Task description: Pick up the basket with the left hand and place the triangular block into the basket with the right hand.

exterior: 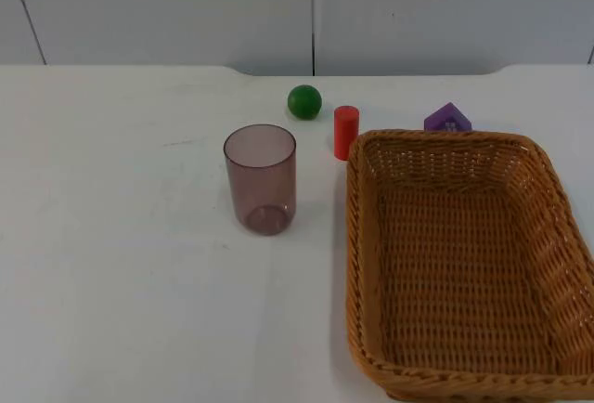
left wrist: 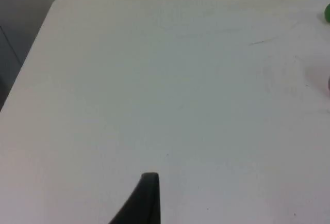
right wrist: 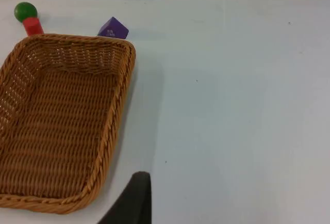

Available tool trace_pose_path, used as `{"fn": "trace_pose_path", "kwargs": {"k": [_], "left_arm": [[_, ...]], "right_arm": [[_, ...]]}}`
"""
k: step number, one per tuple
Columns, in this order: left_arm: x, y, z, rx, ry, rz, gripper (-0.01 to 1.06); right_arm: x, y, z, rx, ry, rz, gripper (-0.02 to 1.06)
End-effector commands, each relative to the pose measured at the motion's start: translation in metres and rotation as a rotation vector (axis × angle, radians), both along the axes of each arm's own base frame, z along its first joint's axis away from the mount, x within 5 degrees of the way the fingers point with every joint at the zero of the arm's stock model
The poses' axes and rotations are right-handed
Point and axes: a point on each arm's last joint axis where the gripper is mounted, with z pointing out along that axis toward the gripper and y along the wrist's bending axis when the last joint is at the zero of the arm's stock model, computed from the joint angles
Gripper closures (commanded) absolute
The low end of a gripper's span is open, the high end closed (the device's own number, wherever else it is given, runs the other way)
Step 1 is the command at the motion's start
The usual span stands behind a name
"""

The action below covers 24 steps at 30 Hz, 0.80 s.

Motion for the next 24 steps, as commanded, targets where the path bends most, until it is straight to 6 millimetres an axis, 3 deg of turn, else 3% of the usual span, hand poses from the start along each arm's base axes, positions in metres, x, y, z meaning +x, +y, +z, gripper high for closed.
{"fn": "trace_pose_path", "kwargs": {"k": [1, 7, 15, 16, 21, 24], "left_arm": [[0.0, -0.003, 0.006, -0.025, -0.023, -0.016, 0.0], [0.019, -0.004, 0.028, -0.045, 0.02, -0.024, 0.0], [0.074, -0.003, 0.05, -0.076, 0.128, -0.025, 0.0], [0.074, -0.003, 0.05, -0.076, 0.128, -0.025, 0.0], [0.115, -0.005, 0.051, -0.122, 0.233, -0.035, 0.0], [0.129, -0.006, 0.048, -0.132, 0.265, -0.044, 0.0]], "right_arm": [[-0.004, 0.0, 0.01, -0.006, -0.049, -0.003, -0.01], [0.012, 0.0, 0.033, -0.021, -0.019, 0.005, -0.01], [0.062, 0.002, 0.063, -0.025, 0.029, 0.011, -0.01], [0.062, 0.002, 0.063, -0.025, 0.029, 0.011, -0.01], [0.102, 0.003, 0.067, -0.027, 0.072, 0.015, -0.01], [0.114, 0.003, 0.064, -0.026, 0.096, 0.017, -0.01]]}}
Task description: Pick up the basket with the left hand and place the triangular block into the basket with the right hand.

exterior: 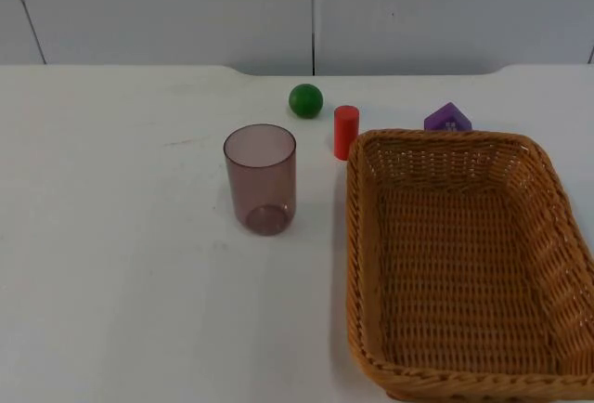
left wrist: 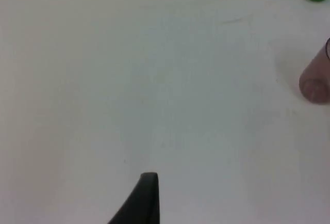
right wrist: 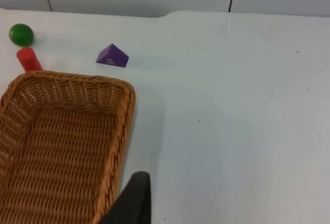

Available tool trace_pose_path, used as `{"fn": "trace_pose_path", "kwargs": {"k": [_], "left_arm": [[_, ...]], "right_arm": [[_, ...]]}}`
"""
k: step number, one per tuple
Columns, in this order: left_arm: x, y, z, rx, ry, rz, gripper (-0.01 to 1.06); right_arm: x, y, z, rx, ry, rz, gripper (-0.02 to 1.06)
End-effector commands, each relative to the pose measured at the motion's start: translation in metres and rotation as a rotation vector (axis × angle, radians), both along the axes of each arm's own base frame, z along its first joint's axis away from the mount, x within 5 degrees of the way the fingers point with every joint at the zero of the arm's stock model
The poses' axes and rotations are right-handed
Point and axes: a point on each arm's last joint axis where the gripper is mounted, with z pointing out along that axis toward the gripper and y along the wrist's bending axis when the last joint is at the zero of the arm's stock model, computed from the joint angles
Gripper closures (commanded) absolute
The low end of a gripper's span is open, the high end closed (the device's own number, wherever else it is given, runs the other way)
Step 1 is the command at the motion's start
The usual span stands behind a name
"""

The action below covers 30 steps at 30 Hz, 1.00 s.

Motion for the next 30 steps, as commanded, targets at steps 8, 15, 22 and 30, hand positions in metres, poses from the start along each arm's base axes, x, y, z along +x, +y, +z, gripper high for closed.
{"fn": "trace_pose_path", "kwargs": {"k": [8, 15, 22, 30], "left_arm": [[0.043, -0.008, -0.022, -0.079, 0.142, -0.071, 0.0], [0.074, -0.019, -0.046, -0.158, 0.247, -0.17, 0.0], [0.113, -0.067, -0.103, -0.148, 0.412, -0.286, 0.0], [0.133, -0.142, -0.164, -0.123, 0.528, -0.395, 0.0]], "right_arm": [[0.041, 0.0, -0.017, -0.015, 0.136, 0.005, -0.01], [0.058, 0.001, -0.03, -0.016, 0.223, 0.006, -0.01], [0.062, 0.001, -0.032, -0.016, 0.231, 0.006, -0.01], [0.062, 0.001, -0.032, -0.016, 0.231, 0.006, -0.01]]}}
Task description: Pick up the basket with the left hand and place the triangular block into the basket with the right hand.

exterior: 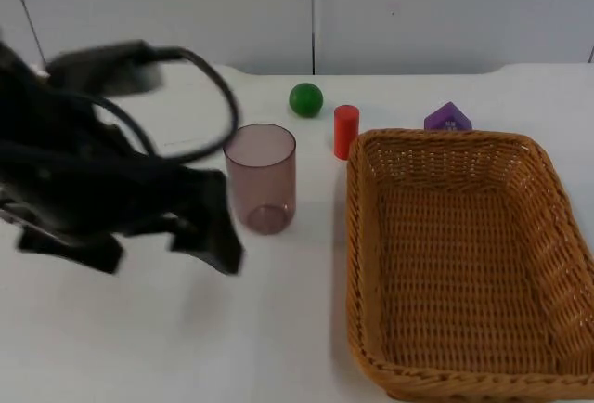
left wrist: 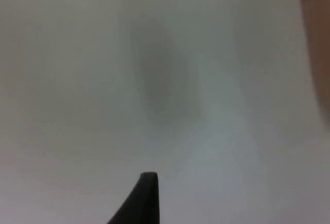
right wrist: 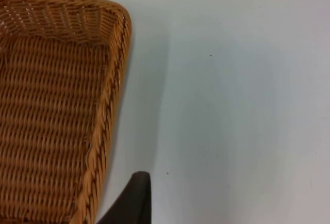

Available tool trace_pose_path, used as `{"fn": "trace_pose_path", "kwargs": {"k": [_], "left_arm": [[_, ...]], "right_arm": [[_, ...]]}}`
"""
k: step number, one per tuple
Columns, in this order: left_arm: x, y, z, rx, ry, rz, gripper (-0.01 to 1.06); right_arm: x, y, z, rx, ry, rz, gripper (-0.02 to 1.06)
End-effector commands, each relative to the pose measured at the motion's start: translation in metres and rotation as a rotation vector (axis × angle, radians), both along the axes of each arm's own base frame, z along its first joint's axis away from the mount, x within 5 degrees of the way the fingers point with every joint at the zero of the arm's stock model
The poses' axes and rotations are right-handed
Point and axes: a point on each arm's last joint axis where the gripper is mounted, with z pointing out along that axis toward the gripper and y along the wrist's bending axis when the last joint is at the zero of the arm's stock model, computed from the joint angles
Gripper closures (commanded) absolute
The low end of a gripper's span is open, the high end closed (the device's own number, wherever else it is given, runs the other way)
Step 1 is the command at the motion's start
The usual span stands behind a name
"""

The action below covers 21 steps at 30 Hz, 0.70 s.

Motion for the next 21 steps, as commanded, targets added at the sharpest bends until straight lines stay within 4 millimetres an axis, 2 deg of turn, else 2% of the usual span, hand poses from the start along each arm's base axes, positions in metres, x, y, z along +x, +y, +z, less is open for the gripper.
{"fn": "trace_pose_path", "kwargs": {"k": [1, 5, 13, 21], "left_arm": [[0.006, -0.022, -0.01, -0.013, 0.011, -0.015, 0.0], [0.019, -0.057, -0.019, -0.043, 0.019, -0.042, 0.0], [0.038, -0.088, -0.031, -0.105, -0.01, 0.022, 0.0], [0.04, -0.117, -0.05, -0.117, -0.017, 0.034, 0.0]], "right_arm": [[0.001, -0.001, 0.003, -0.009, -0.018, 0.006, -0.01], [0.001, -0.001, 0.003, -0.009, -0.018, 0.006, -0.01], [0.001, -0.001, 0.003, -0.009, -0.017, 0.006, -0.01], [0.001, -0.001, 0.003, -0.005, -0.023, 0.006, -0.01]]}}
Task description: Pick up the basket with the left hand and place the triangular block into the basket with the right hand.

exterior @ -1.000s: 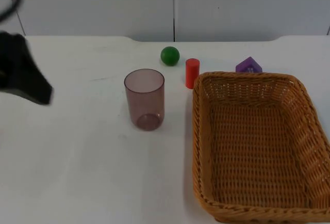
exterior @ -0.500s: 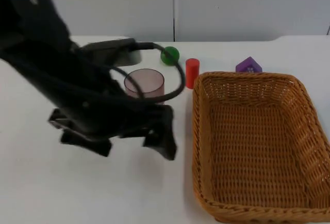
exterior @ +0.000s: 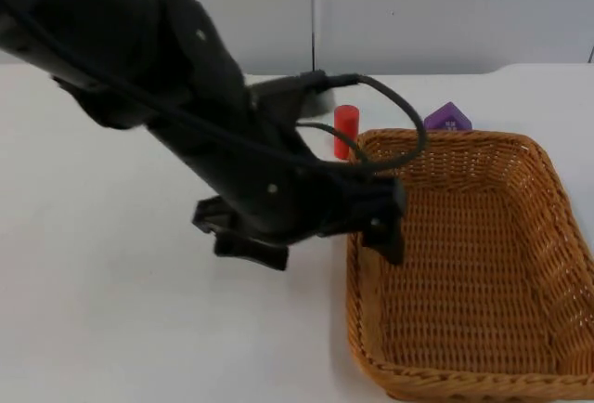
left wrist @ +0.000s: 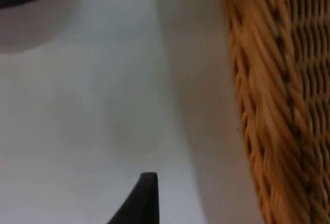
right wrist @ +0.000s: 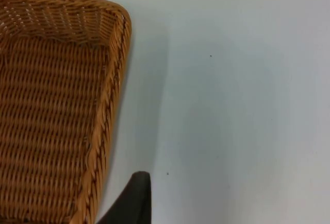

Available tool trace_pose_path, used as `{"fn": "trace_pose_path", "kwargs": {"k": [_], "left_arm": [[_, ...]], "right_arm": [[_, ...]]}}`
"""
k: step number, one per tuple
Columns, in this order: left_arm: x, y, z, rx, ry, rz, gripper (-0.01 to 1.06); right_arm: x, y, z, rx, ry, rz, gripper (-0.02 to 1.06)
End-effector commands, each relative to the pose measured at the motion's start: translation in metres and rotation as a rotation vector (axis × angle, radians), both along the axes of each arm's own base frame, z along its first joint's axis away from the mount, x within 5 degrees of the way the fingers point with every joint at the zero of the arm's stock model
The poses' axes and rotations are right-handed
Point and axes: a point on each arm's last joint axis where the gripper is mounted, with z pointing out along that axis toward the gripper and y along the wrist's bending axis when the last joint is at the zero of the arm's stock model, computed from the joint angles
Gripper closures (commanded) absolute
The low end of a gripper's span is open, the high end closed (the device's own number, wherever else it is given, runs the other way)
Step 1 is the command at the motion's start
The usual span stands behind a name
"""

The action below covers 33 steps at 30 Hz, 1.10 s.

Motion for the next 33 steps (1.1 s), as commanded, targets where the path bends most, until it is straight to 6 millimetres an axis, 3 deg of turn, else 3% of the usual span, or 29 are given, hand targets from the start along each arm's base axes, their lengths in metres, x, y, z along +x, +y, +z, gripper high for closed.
{"fn": "trace_pose_path", "kwargs": {"k": [1, 13, 16, 17, 22, 23, 27, 33], "left_arm": [[0.001, -0.008, -0.002, -0.016, -0.003, 0.027, 0.0], [0.006, -0.015, -0.045, 0.026, 0.074, 0.072, 0.02], [0.006, -0.015, -0.051, 0.023, 0.095, 0.096, 0.18], [0.006, -0.015, -0.051, 0.023, 0.095, 0.096, 0.18], [0.005, -0.016, -0.051, 0.007, 0.117, 0.119, 0.58], [0.005, -0.016, -0.051, 0.007, 0.117, 0.119, 0.58], [0.005, -0.017, -0.048, -0.025, 0.138, 0.163, 1.02], [0.001, -0.02, -0.023, -0.07, 0.145, 0.123, 1.05]], "right_arm": [[0.001, -0.001, 0.003, -0.005, -0.021, 0.006, -0.01], [0.002, 0.001, 0.004, 0.015, -0.027, 0.005, -0.01], [0.002, 0.001, 0.004, 0.015, -0.027, 0.005, -0.01], [0.002, 0.001, 0.004, 0.015, -0.027, 0.005, -0.01], [0.002, 0.001, 0.004, 0.015, -0.029, 0.005, -0.01], [0.002, 0.001, 0.004, 0.015, -0.029, 0.005, -0.01], [0.002, 0.001, 0.004, 0.015, -0.029, 0.005, -0.01], [0.002, 0.001, 0.004, 0.015, -0.029, 0.005, -0.01]]}}
